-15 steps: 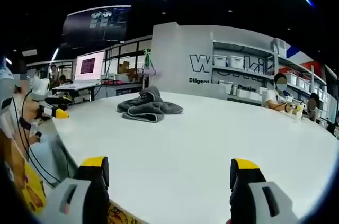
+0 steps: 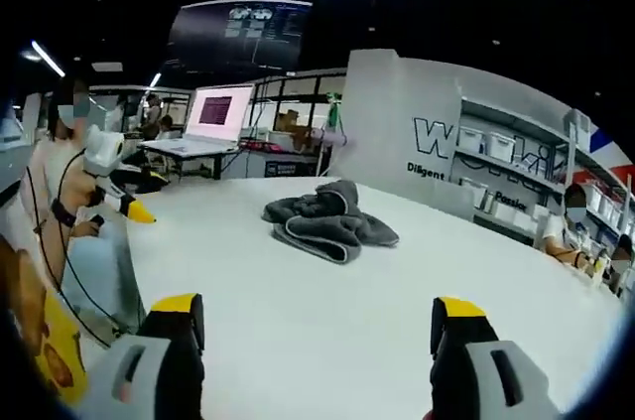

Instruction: Fold the towel on the table until its edges align and the towel forms a compact rectangular stack.

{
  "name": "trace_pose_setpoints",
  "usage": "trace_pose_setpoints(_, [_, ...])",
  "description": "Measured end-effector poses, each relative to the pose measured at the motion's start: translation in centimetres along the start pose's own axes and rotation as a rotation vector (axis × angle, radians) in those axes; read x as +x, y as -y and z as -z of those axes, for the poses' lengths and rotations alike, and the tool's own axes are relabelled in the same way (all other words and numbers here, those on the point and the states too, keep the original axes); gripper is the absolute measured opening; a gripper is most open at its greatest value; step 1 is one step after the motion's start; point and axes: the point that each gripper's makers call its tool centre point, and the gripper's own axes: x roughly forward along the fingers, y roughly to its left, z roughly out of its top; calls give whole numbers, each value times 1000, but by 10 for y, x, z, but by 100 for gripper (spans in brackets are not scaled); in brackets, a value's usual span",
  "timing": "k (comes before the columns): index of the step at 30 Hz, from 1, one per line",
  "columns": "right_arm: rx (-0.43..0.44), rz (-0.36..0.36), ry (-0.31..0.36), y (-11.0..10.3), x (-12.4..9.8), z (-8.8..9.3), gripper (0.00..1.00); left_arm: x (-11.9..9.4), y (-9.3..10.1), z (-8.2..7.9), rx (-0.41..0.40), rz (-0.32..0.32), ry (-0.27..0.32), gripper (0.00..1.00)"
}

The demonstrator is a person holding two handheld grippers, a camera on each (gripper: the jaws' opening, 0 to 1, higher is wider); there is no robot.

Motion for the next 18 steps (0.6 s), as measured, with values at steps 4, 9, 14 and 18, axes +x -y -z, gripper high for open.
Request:
trace_pose_setpoints(4, [-17, -27, 6, -3, 16, -13, 98, -1, 0, 1, -1, -1, 0, 99])
trace_pose_setpoints(9, [-92, -142, -18, -19, 60, -38, 97, -3, 2, 0, -12, 2, 13, 99])
trace_pose_setpoints(14, [-135, -196, -58, -29, 106, -50, 96, -6, 3, 0, -10, 1, 13, 99])
trace_pose_setpoints(18, [-147, -220, -84, -36, 124, -51, 96, -10, 3, 1, -12, 3, 16, 99])
